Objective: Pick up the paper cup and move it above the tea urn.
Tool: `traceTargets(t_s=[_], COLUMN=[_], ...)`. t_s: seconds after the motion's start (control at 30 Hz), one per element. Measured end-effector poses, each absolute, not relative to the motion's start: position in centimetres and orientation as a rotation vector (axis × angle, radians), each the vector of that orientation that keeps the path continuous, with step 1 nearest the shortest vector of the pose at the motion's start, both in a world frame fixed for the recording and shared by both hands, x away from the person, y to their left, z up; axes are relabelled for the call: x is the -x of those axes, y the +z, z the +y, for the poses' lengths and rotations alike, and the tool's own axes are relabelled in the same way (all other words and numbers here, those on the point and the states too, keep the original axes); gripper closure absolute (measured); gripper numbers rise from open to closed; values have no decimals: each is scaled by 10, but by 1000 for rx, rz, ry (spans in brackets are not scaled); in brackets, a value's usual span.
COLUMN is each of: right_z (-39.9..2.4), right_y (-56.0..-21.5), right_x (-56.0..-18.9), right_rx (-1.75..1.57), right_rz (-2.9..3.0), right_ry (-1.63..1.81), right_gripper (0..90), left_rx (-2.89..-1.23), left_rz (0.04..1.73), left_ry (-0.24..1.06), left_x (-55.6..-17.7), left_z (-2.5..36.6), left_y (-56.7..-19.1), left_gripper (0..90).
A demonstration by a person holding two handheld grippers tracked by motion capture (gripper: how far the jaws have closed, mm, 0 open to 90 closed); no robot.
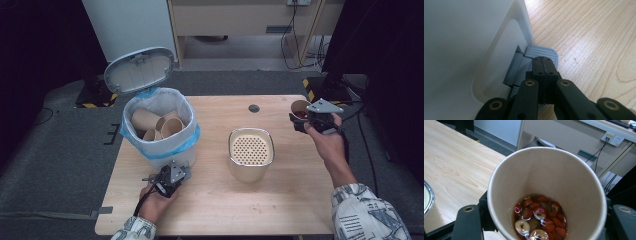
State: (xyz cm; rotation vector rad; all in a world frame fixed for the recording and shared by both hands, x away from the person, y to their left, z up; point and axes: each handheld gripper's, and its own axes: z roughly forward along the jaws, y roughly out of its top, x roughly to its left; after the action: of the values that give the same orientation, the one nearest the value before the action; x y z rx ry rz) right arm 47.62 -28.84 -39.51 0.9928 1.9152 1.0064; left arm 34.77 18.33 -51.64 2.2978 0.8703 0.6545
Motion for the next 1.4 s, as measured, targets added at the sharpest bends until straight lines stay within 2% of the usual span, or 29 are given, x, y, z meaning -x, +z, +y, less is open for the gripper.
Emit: traceTargets(t_s=[0.97,1.4], right_z=[-265,-248], right_y=[-346,-336], right_x=[-489,-489], right_rx=[-689,-598], right_rz=[1881,1912], right_ry=[978,929], right_gripper=[306,300], left_rx=[-2296,-2290], left_rz=[871,874], left_ry=[654,652], left_x=[-348,-348], left_z=[183,183], left_y=[-516,-517], left_gripper=[899,899])
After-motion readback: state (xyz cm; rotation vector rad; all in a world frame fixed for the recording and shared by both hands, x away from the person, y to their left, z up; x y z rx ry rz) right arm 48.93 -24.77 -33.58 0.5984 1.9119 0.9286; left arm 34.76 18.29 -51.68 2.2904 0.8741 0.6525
